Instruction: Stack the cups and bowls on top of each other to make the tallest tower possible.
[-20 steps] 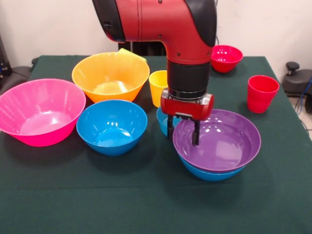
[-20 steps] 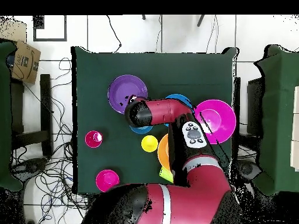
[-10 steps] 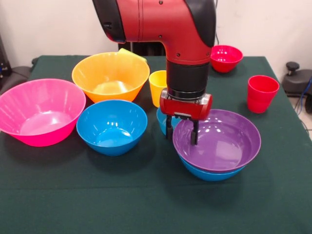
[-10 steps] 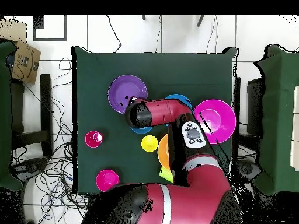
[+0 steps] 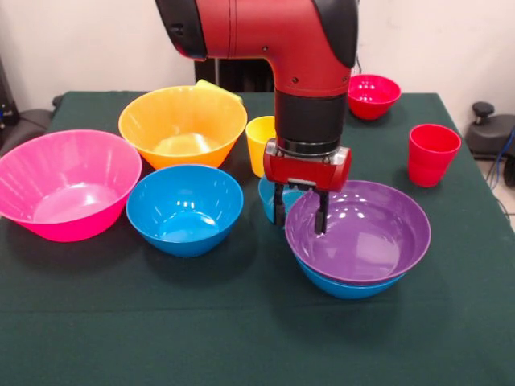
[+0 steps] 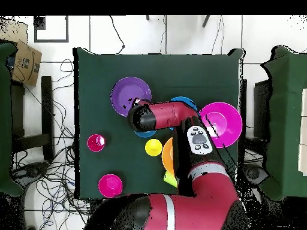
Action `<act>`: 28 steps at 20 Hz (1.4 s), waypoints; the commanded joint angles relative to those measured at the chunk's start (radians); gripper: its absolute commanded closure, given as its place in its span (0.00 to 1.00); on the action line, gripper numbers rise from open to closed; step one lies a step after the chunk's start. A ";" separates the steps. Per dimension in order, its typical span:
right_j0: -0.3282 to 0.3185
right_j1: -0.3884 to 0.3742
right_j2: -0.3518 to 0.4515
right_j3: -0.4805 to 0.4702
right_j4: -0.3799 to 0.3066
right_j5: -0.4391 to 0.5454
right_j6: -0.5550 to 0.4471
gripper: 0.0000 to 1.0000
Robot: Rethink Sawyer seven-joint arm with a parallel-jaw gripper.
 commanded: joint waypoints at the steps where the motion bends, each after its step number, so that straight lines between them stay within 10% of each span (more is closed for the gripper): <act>1: -0.013 -0.055 0.107 0.075 -0.007 0.162 -0.131 0.00; 28: -0.053 -0.200 0.213 0.159 0.048 0.319 -0.116 0.00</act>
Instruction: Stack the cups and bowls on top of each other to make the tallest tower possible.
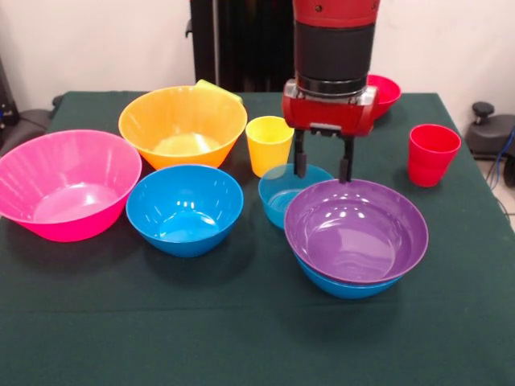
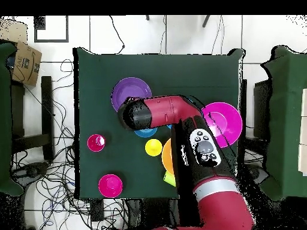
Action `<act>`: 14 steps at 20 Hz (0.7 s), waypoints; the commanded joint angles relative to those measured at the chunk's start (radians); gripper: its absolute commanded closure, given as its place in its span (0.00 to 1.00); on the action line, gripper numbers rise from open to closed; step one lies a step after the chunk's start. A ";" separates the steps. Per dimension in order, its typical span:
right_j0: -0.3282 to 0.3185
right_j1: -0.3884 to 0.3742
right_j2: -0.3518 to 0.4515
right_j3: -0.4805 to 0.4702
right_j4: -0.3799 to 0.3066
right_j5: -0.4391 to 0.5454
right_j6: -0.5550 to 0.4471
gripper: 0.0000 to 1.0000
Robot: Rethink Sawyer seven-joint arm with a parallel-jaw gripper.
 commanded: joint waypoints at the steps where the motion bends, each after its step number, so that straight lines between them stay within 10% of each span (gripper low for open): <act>1: -0.008 -0.035 0.098 0.084 0.023 0.131 -0.126 0.00; 14: -0.118 -0.096 0.285 0.178 -0.002 0.256 -0.344 0.00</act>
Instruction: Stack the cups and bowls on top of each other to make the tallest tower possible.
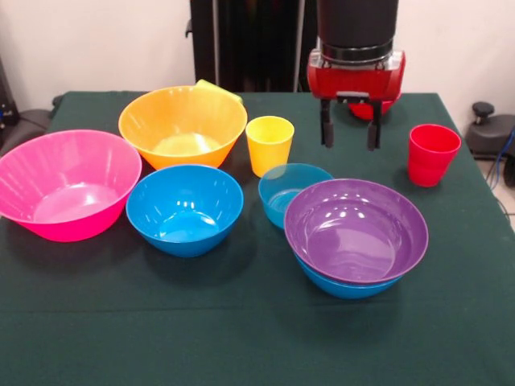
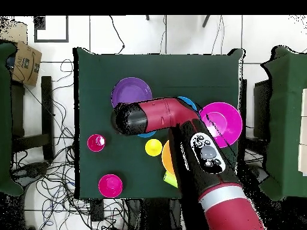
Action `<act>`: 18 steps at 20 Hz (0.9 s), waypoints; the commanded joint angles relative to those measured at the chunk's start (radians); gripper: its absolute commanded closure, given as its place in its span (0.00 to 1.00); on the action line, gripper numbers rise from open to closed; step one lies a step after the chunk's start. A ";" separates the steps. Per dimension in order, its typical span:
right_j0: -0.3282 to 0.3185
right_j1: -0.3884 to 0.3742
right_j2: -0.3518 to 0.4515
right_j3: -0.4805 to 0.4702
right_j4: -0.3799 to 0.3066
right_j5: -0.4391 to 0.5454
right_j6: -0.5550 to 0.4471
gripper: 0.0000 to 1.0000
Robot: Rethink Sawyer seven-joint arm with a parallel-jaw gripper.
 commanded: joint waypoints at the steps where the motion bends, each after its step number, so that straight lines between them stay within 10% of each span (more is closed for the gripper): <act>1: -0.059 -0.014 0.178 0.074 -0.021 0.196 -0.368 0.00; 15: -0.146 0.122 0.300 0.071 -0.144 0.200 -0.540 0.00; 18: -0.135 0.106 0.244 0.072 -0.181 0.149 -0.454 0.00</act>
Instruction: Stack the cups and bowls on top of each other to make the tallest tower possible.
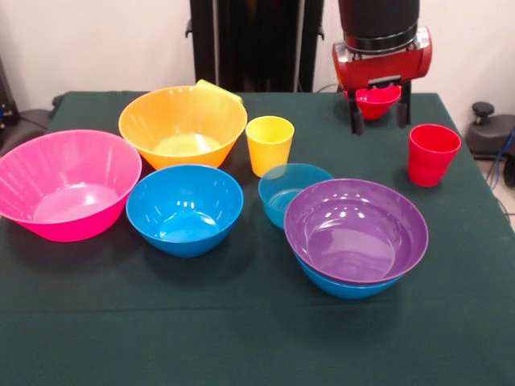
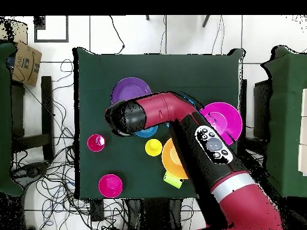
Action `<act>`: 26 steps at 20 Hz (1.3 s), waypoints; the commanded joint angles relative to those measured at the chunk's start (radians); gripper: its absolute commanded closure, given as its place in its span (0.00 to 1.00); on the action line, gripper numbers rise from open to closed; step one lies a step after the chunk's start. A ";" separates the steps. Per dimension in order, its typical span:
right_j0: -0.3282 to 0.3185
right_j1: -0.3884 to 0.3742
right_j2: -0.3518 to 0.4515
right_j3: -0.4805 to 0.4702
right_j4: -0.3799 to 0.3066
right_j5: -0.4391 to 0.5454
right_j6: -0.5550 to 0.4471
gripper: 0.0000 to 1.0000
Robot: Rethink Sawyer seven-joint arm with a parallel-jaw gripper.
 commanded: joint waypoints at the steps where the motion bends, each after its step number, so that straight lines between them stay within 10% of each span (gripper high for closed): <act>1: -0.002 0.069 -0.009 0.046 -0.125 0.019 -0.206 0.00; 8: 0.041 0.057 -0.119 0.035 -0.152 -0.020 -0.030 0.00; 26: -0.133 0.201 0.052 0.009 -0.261 0.072 -0.492 0.00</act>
